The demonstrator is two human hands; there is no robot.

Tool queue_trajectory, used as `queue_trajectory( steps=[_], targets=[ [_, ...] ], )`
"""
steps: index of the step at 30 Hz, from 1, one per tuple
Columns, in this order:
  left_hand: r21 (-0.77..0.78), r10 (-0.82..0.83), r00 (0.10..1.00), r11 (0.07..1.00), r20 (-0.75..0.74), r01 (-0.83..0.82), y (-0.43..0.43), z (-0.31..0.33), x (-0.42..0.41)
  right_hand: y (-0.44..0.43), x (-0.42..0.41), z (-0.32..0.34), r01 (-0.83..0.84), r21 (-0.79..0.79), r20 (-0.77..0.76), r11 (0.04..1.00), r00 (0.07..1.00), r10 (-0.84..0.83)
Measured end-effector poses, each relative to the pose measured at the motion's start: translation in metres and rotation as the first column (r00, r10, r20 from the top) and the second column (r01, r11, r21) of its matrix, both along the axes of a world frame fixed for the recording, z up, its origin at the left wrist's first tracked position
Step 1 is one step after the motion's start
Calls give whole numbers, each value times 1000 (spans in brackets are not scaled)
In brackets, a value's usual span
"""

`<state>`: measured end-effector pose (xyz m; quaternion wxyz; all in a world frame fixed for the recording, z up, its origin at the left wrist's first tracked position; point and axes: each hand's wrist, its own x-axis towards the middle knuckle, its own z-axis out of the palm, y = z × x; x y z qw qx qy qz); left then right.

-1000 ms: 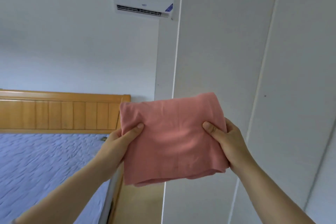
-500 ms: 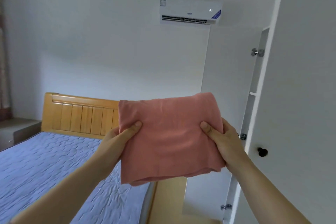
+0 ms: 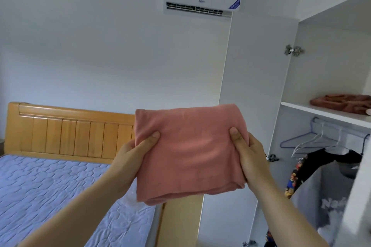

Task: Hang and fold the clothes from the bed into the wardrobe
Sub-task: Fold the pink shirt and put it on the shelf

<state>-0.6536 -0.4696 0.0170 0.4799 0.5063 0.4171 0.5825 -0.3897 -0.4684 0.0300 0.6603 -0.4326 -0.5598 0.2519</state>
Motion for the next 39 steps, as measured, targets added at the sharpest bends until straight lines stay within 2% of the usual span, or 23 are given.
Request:
queue_trajectory(
  steps=[12,22,25,30,39],
  targets=[
    [7,-60,996,998,-66,61,166,20,71,154,66,-4,107,0,-100,994,989,-107],
    [35,-357,933,933,-38,358,313,19,165,231,150,-2,402,2,-74,916,913,-400],
    [44,-469,883,882,-21,470,352,27,204,240,178,9,499,0,-65,866,865,-498],
    [43,-670,741,740,-37,671,394,32,273,234,227,21,657,4,-12,754,754,-657],
    [63,-847,532,529,-26,846,410,43,419,200,319,47,816,38,11,577,577,-817]
  ],
)
